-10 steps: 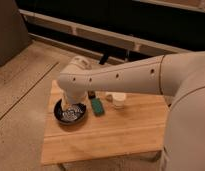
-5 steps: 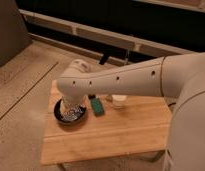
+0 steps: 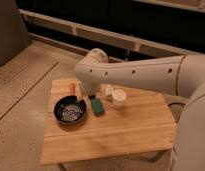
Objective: Place the eraser on the white sponge
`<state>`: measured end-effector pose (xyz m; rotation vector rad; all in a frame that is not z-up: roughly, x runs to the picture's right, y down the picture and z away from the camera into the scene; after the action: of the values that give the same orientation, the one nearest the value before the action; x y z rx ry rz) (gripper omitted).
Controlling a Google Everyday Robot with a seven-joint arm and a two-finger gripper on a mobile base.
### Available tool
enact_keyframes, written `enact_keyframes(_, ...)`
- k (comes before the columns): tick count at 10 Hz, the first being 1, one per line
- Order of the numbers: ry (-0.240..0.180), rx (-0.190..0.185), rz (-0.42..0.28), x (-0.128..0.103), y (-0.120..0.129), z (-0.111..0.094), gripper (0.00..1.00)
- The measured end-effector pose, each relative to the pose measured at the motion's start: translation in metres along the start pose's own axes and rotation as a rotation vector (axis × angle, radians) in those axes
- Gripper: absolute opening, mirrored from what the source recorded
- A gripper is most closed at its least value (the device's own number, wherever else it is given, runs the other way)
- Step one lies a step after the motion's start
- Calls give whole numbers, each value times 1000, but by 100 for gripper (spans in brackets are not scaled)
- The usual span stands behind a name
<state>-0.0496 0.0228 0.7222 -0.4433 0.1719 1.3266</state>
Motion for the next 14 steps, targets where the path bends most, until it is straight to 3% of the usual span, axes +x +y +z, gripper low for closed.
enact_keyframes(5, -55, -84, 148, -40, -51, 25, 65)
enact_keyframes(10, -55, -89, 167, -45, -57, 29, 65)
enact_keyframes(14, -51, -82, 294, -84, -86, 54, 65)
